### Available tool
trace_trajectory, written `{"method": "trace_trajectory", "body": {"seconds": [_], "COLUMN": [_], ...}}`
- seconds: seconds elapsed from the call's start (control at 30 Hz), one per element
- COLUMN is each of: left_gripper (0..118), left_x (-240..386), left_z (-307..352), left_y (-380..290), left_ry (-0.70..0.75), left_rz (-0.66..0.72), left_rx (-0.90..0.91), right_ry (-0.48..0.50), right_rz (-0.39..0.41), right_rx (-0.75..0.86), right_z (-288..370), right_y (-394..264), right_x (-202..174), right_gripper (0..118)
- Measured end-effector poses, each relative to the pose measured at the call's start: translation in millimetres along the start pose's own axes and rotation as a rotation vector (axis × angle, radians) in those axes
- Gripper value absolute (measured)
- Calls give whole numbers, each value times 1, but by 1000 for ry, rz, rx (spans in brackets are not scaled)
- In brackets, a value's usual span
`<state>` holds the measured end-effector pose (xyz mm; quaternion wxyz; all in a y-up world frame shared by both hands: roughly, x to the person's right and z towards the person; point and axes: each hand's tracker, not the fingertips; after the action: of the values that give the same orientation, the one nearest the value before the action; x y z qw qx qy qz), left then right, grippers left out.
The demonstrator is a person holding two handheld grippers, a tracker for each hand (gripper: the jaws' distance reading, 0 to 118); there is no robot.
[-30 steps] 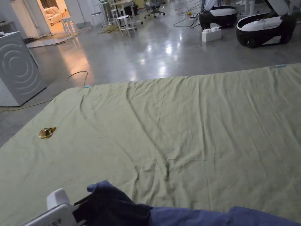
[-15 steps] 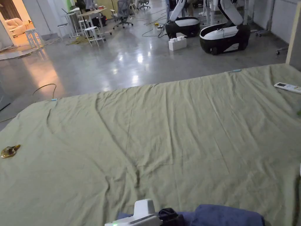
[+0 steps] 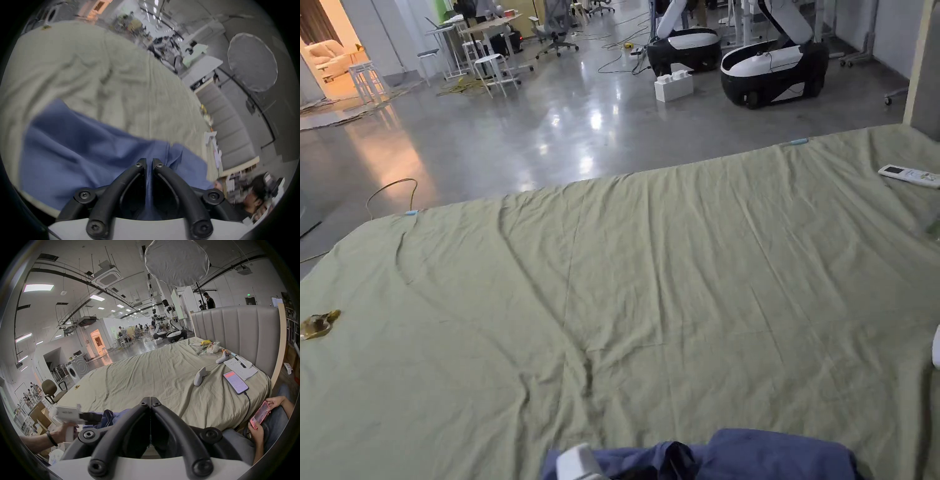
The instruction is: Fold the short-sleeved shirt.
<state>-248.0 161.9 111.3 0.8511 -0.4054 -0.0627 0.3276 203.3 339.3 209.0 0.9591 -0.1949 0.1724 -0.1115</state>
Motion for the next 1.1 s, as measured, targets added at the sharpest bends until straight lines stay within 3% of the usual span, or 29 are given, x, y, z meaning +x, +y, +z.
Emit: {"method": "trace_trajectory", "body": {"seconds": [0.07,0.1,0.13,0.23,0.27,0.3,0.33,0.37,0.4,0.43,0.57,0.63,0.7,0.8,0.83,0.87,0.9,0.97,1.1], "left_gripper": [8,8,7,8,14,28,51,82,99,104,103,103,99,94,80,30,8,8,8], "left_x": [12,17,19,10,7,0,-12,-24,-39,-57,-117,-129,-137,-108,-102,-78,-69,-60,-103], "left_z": [-30,-33,-26,0,13,31,52,66,82,95,111,99,85,74,72,71,67,71,99], "left_y": [-17,-23,-19,-4,-1,4,10,15,21,26,38,35,35,28,29,27,24,20,41], "left_ry": [55,134,102,29,46,74,76,65,66,57,116,142,63,17,19,15,35,45,78], "left_rz": [-116,-184,-204,-107,-116,-116,-105,-73,-31,26,225,203,298,271,259,257,245,238,299], "left_rx": [-91,-73,-7,-27,16,76,113,134,166,187,188,173,132,152,142,133,90,106,273], "right_ry": [2,3,0,-3,0,2,3,5,16,29,45,49,49,55,51,50,49,49,50], "right_rz": [-8,-11,-9,-8,-14,-19,-20,-23,-33,-44,-45,-38,-32,-29,-27,-27,-30,-35,-43], "right_rx": [-3,-6,-8,-11,-13,-17,-17,-15,-16,-19,-35,-49,-55,-55,-52,-51,-49,-48,-50], "right_z": [0,0,1,-3,-5,-7,-9,-11,-13,-15,-21,-23,-22,-22,-21,-21,-21,-21,-22], "right_y": [-2,-2,-2,-3,-3,-3,-3,-3,-3,-5,-11,-14,-16,-16,-16,-16,-15,-15,-16], "right_x": [-2,-3,-3,-3,-2,-1,-1,-1,-1,1,0,-1,-2,-2,-4,-4,-3,-3,-2], "right_gripper": [0,0,0,0,0,0,0,0,0,0,0,0,0,0,0,0,0,0,0]}}
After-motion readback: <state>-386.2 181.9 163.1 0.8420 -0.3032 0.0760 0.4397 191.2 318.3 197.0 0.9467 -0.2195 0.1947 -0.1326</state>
